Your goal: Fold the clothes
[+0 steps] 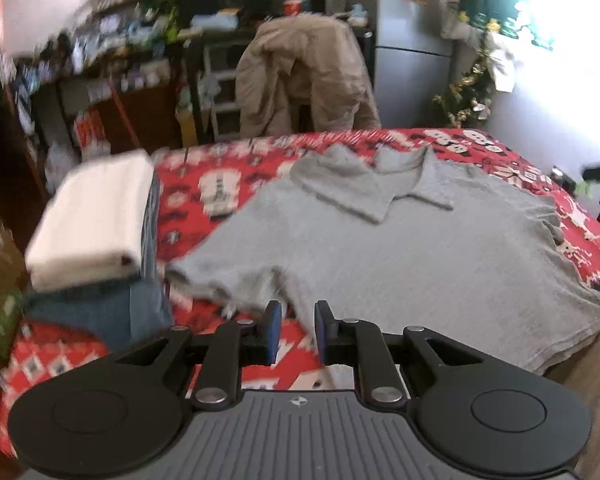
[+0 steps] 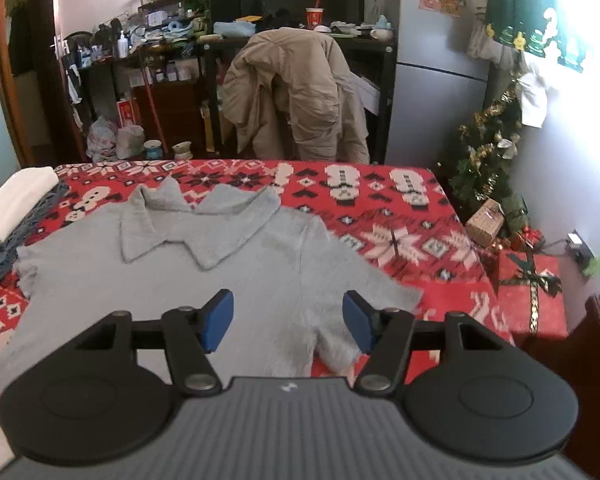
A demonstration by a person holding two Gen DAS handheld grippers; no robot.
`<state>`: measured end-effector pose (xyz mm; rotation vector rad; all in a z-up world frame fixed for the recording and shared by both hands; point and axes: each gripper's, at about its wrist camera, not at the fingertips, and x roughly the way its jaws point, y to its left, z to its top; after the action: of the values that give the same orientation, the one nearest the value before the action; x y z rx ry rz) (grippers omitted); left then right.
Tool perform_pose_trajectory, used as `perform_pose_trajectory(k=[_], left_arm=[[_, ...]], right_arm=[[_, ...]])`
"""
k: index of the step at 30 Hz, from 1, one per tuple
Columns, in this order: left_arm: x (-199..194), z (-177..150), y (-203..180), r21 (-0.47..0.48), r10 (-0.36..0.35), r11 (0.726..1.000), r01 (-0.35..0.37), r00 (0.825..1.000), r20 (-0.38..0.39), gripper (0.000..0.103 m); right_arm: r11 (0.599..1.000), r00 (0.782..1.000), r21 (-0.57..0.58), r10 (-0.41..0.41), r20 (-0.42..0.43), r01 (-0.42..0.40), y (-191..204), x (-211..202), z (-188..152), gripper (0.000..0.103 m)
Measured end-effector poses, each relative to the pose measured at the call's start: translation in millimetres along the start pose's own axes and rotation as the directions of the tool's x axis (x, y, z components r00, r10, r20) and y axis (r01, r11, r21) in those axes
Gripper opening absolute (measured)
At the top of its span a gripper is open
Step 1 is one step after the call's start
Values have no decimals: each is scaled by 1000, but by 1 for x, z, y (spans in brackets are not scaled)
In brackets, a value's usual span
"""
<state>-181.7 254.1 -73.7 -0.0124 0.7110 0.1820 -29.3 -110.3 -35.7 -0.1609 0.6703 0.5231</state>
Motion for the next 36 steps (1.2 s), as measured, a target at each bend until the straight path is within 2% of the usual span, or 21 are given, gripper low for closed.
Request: perform_pose_trajectory(k=[1, 3, 4, 6, 10, 12, 15, 16, 18, 22, 25, 28, 31, 34, 36], left_arm=[[-1, 7, -6, 5, 3, 1000, -3, 1000, 0, 27], [-4, 21, -17, 3, 12, 1000, -12, 1000, 7, 29], [-6, 28, -21, -16, 22, 1000, -21, 1000, 18, 32], [-9, 43, -28, -56, 41, 998, -39, 998, 41, 35], [-15, 73, -43, -136, 82, 988, -70, 993, 85, 48], [-15, 87, -49, -165, 100, 983, -83, 990, 102, 54], [-2, 105, -52, -151, 108, 984, -92, 988, 107, 62], [3, 111, -53, -147, 111, 985, -95, 988, 108, 66], [11, 122, -55, -138, 117, 985, -101, 987, 112, 68], [53, 144, -42, -89, 69, 994, -57, 988, 141, 76], [86, 160, -30, -47, 25, 999, -18, 986, 164, 78], [120, 177, -18, -5, -19, 1000, 20, 983, 184, 85], [154, 193, -6, 38, -64, 998, 58, 977, 203, 86], [177, 198, 5, 64, -70, 996, 60, 983, 169, 86], [181, 194, 11, 82, -69, 995, 59, 989, 130, 86]], right_arm=[[1000, 1000, 0, 15, 1, -15, -3, -2, 7, 66], [999, 999, -1, 47, 2, -47, -9, -4, 20, 68], [998, 998, -1, 62, -1, -62, -12, -3, 28, 69], [996, 996, 3, 86, -18, -86, -21, 1, 41, 80], [993, 993, 20, 120, -16, -119, -38, 3, 59, 84], [988, 990, 62, 144, -1, -144, -47, 5, 69, 86], [973, 982, 133, 186, 22, -187, -62, 6, 81, 88], [971, 980, 136, 196, 21, -197, -66, 8, 85, 90], [974, 981, 118, 194, 25, -195, -72, 14, 94, 102], [985, 986, 60, 157, 51, -160, -87, 40, 110, 102], [978, 979, 50, 200, 41, -202, -100, 81, 117, 102], [974, 975, -44, 223, 25, -222, -101, 121, 122, 102], [967, 977, -154, 210, 26, -203, -94, 146, 122, 102], [975, 985, -148, 170, 13, -166, -83, 159, 115, 102], [988, 993, -101, 119, -24, -121, -73, 167, 111, 102]])
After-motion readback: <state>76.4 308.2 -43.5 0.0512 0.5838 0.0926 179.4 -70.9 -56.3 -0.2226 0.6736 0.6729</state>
